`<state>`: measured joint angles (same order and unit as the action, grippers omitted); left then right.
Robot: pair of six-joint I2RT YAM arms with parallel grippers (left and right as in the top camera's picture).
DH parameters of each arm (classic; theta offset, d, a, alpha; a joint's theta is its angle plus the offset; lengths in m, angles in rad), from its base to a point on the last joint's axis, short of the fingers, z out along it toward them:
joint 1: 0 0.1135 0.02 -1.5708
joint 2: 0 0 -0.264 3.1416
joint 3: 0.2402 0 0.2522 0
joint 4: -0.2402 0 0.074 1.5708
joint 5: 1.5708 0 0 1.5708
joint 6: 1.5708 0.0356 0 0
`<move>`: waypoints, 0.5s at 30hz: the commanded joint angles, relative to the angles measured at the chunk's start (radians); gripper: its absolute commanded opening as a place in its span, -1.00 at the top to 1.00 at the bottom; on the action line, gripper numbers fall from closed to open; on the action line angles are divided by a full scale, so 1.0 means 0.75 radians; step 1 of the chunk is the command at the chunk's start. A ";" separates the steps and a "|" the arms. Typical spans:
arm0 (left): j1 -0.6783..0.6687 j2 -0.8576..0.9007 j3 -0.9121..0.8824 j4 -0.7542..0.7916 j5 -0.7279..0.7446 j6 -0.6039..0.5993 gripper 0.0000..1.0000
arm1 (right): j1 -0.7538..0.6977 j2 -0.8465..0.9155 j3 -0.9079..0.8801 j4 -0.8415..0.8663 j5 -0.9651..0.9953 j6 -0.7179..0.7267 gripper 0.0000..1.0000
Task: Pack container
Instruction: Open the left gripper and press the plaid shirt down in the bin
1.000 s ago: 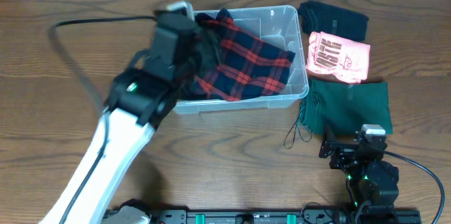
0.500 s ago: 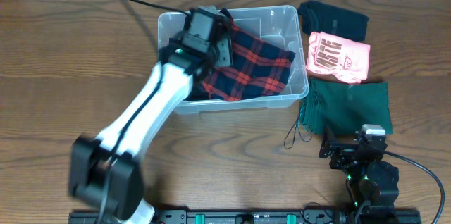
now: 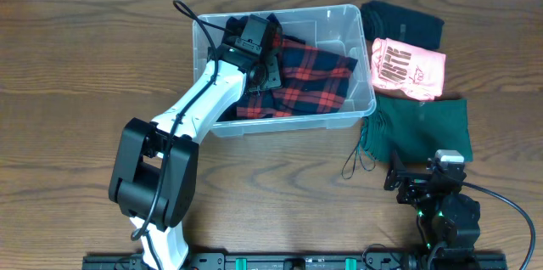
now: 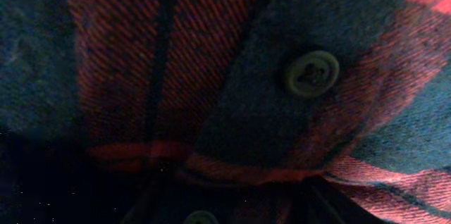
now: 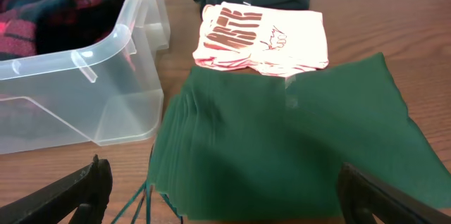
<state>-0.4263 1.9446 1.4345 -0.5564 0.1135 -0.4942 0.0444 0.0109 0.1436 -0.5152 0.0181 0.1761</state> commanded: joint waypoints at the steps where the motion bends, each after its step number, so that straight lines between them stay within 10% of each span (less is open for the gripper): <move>1: 0.005 -0.001 -0.047 -0.026 0.089 -0.025 -0.14 | 0.009 -0.007 -0.003 -0.002 0.000 0.014 -0.98; 15: -0.041 -0.524 -0.042 0.021 0.106 0.019 -0.28 | 0.009 -0.007 -0.003 -0.002 0.000 0.014 -0.98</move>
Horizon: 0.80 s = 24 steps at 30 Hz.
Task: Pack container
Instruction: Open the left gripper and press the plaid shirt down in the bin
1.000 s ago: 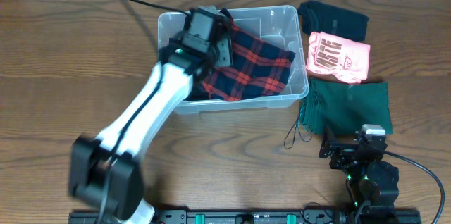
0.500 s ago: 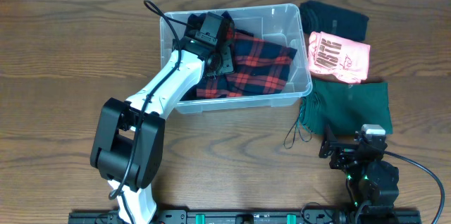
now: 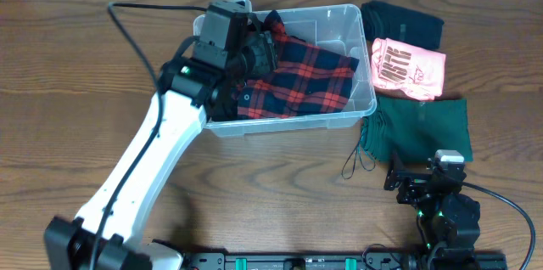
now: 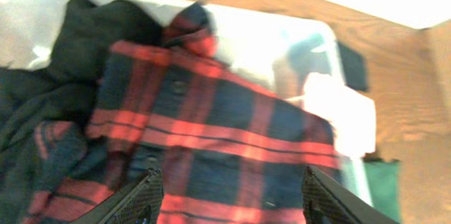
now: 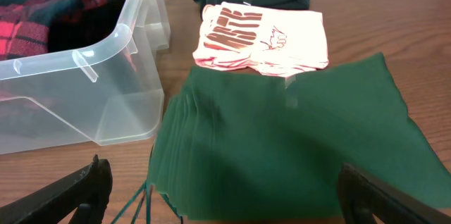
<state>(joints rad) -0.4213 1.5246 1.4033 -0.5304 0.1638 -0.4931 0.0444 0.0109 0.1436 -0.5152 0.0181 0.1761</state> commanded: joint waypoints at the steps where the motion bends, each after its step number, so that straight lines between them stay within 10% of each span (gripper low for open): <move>1: -0.071 0.051 -0.003 -0.013 0.041 0.018 -0.29 | 0.009 -0.007 -0.003 -0.002 0.000 0.014 -0.99; 24: -0.225 0.693 -0.013 0.117 0.127 0.107 -0.29 | 0.009 0.001 -0.003 -0.002 0.000 0.014 -0.98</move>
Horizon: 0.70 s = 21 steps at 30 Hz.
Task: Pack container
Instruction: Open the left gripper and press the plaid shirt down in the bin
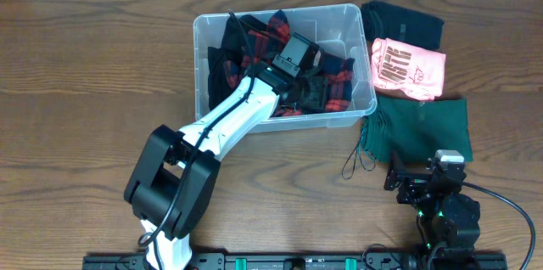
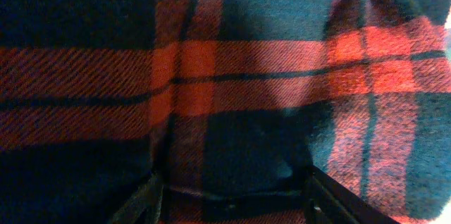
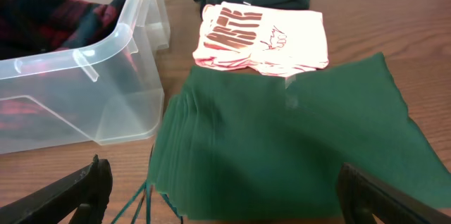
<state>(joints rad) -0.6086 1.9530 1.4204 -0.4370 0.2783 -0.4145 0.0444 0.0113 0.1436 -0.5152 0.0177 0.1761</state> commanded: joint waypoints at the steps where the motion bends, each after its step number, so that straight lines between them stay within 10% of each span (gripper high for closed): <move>1: 0.033 0.107 -0.027 -0.008 0.001 -0.003 -0.29 | 0.009 0.000 -0.003 -0.002 0.001 0.014 -0.98; 8: 0.120 -0.175 0.037 -0.008 0.182 -0.071 -0.29 | 0.009 0.001 -0.003 -0.002 0.001 0.014 -0.99; 21: 0.281 -0.383 -0.040 -0.270 -0.247 0.009 -0.37 | 0.009 0.001 -0.003 -0.002 0.001 0.014 -0.98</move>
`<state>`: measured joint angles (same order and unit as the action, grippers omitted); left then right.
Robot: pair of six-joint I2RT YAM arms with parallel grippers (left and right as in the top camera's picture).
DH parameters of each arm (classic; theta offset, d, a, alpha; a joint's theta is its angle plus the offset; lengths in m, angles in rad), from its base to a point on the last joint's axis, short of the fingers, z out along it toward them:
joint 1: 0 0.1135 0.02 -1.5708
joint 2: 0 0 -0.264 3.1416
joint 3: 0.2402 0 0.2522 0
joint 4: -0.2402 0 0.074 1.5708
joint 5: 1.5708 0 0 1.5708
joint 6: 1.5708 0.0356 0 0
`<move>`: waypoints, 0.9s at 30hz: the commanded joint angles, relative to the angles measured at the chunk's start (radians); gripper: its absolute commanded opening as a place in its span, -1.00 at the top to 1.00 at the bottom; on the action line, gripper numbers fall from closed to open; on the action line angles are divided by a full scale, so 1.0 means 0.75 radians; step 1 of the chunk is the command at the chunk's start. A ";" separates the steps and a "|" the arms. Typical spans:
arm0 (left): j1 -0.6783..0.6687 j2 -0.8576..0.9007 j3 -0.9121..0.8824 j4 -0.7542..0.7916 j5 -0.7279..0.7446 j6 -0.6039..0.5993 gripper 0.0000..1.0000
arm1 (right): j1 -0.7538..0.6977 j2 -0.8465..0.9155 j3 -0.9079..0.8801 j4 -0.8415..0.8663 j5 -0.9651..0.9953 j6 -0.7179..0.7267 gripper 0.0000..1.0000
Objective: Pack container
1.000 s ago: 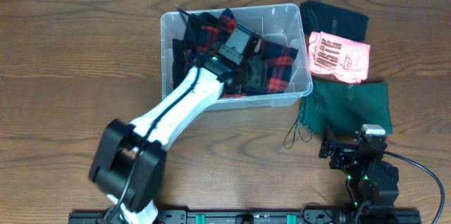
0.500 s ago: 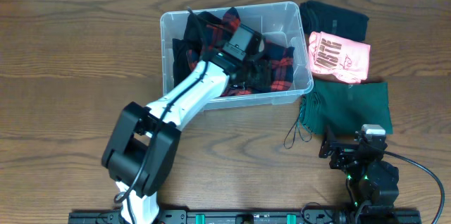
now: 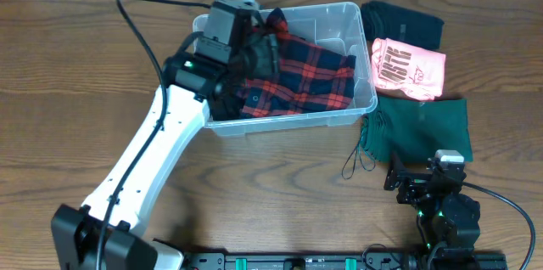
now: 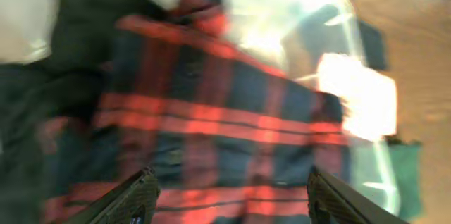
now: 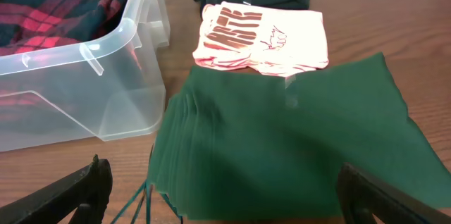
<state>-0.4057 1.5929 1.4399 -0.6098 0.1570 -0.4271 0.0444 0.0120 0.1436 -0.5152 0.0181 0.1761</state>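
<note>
A clear plastic container (image 3: 288, 124) stands at the back middle of the table. A red and navy plaid shirt (image 3: 297, 83) lies spread inside it, with a black garment (image 3: 222, 100) at its left end. My left gripper (image 3: 259, 49) hangs open above the container's left part; in the left wrist view my left gripper (image 4: 229, 203) has only the plaid shirt (image 4: 225, 125) far below it. My right gripper (image 5: 225, 203) stands open, low over the near edge of a green cloth (image 5: 289, 139), touching nothing.
Right of the container lie a pink printed shirt (image 3: 407, 68), a folded dark garment (image 3: 403, 22) behind it, and the green cloth (image 3: 420, 130) with loose threads (image 3: 356, 164). The left arm's cable (image 3: 144, 24) loops over the table at the back left.
My left gripper was down in the middle of the container against the bunched plaid shirt; now it is raised over the left end, open, and the shirt lies spread. The right arm has not moved.
My left gripper was pressed into the plaid shirt at the container's left. Then it was raised above that end. Then it was down on the shirt nearer the middle, and now it is up again. The clothes on the right stayed put.
</note>
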 commanded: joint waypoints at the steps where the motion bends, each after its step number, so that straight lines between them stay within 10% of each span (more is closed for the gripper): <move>1: 0.010 0.122 -0.085 -0.046 -0.085 0.025 -0.37 | 0.009 -0.001 -0.003 -0.002 0.000 0.014 -0.98; 13: 0.011 0.467 -0.145 -0.034 0.040 0.001 -0.36 | 0.009 -0.001 -0.003 -0.002 0.000 0.014 -0.99; 27: 0.157 -0.174 -0.014 -0.114 -0.042 -0.013 -0.47 | 0.009 -0.001 -0.003 -0.002 0.000 0.014 -0.98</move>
<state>-0.3374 1.6138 1.3846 -0.6842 0.1757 -0.4435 0.0444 0.0120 0.1436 -0.5152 0.0181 0.1761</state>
